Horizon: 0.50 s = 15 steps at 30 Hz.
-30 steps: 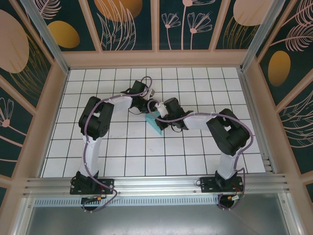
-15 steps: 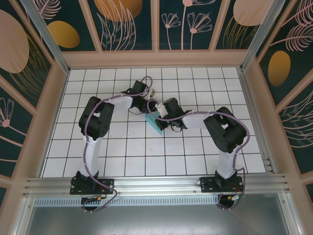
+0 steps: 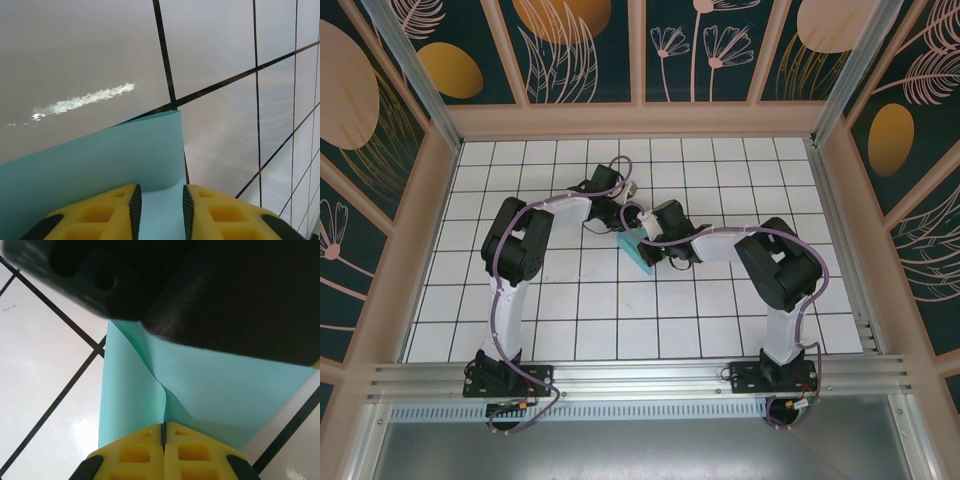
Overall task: Fold a paper plane with a square sheet of paper (fold left side to right side)
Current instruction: Third fold the triangle at the center of the table.
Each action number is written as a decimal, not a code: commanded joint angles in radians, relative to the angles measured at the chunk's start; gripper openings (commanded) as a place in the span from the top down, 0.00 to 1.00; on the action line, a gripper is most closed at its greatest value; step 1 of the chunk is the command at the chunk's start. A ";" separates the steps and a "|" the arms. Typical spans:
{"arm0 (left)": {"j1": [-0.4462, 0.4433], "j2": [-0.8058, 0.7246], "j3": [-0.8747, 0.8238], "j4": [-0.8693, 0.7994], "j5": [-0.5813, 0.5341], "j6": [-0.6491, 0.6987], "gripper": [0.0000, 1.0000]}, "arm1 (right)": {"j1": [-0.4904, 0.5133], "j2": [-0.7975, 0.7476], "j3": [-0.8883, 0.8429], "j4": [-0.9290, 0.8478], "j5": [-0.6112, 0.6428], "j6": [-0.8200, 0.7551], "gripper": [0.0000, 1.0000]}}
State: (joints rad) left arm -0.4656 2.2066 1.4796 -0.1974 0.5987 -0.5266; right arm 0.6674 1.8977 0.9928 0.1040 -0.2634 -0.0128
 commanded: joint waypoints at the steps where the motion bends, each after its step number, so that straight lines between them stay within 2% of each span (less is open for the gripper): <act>1: -0.009 0.001 0.027 -0.047 0.013 0.019 0.67 | -0.005 0.019 -0.018 -0.013 -0.008 0.026 1.00; 11: 0.061 -0.019 0.218 -0.180 0.025 0.049 0.53 | -0.005 0.017 -0.039 -0.027 -0.004 0.030 1.00; 15: 0.084 -0.080 0.178 -0.181 -0.005 0.047 0.52 | -0.005 0.016 -0.037 -0.025 -0.005 0.030 1.00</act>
State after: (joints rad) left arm -0.3908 2.1952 1.6699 -0.3435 0.5938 -0.4969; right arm 0.6609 1.8973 0.9771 0.1333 -0.2615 0.0074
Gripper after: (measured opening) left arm 0.475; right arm 0.056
